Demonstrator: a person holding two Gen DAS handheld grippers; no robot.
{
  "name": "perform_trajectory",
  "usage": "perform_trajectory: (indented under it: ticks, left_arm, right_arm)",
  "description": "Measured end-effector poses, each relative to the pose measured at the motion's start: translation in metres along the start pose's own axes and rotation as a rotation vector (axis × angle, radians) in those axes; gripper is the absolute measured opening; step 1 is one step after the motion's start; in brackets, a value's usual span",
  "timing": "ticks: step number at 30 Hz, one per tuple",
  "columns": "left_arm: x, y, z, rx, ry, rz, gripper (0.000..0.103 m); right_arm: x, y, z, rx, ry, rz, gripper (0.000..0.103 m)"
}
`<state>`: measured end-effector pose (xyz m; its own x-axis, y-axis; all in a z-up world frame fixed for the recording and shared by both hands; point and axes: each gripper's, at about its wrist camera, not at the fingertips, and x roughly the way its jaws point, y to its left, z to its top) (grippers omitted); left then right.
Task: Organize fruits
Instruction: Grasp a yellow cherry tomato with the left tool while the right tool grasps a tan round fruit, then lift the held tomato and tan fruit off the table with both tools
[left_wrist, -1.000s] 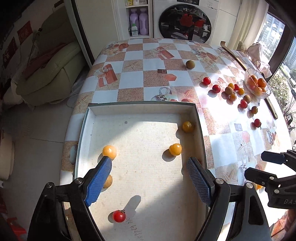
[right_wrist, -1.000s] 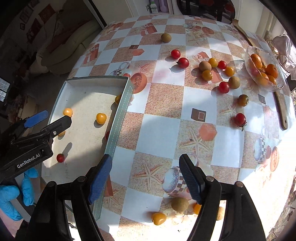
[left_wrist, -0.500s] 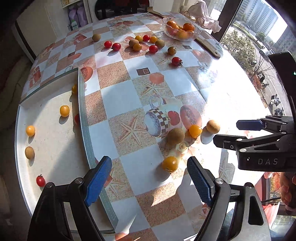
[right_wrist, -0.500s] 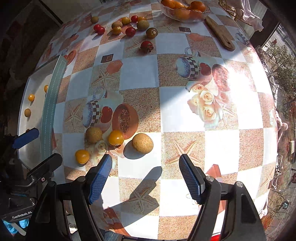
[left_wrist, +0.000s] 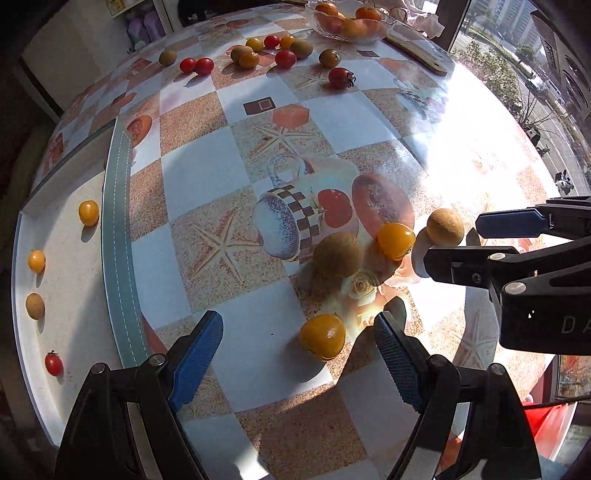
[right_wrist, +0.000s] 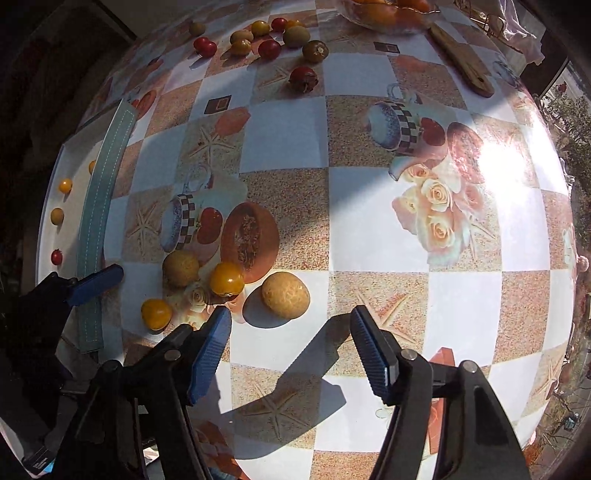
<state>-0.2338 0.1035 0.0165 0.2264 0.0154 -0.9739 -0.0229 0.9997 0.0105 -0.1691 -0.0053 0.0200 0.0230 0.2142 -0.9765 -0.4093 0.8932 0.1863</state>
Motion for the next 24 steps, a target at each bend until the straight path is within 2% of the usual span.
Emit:
perform_trajectory:
  ticks: [7,10,12,14,16,18,22,24]
  left_arm:
    - [0.002,-0.002,0.0,-0.024,-0.011,0.026,0.085]
    - [0.001,-0.005,0.002,-0.041,-0.011,0.015,0.078]
    - [0.001,-0.006,0.002,-0.048,-0.014,0.027,0.078]
    - [0.0,-0.008,0.001,-0.053,-0.017,0.029,0.077]
    - [-0.001,-0.007,0.0,-0.061,-0.015,0.008,0.07]
    - [-0.003,-0.01,-0.001,-0.051,-0.016,-0.006,0.063]
    - [-0.008,-0.014,0.001,-0.035,-0.014,-0.047,0.028]
    - [-0.008,-0.008,0.003,-0.072,-0.004,-0.094,0.019]
  right_arm:
    - [0.004,0.004,0.002,-0.013,-0.001,-0.011,0.064]
    - [0.005,0.006,0.005,-0.021,-0.003,-0.031,0.055]
    - [0.006,0.009,0.008,-0.036,-0.003,-0.047,0.046]
    - [0.007,0.011,0.01,-0.045,0.0,-0.053,0.044]
    - [0.008,0.014,0.011,-0.049,0.0,-0.065,0.041]
    - [0.008,0.014,0.01,-0.044,-0.004,-0.073,0.031]
    - [0.007,0.006,0.007,-0.002,-0.009,-0.037,0.03]
    - [0.006,0.001,0.006,0.027,-0.008,-0.008,0.03]
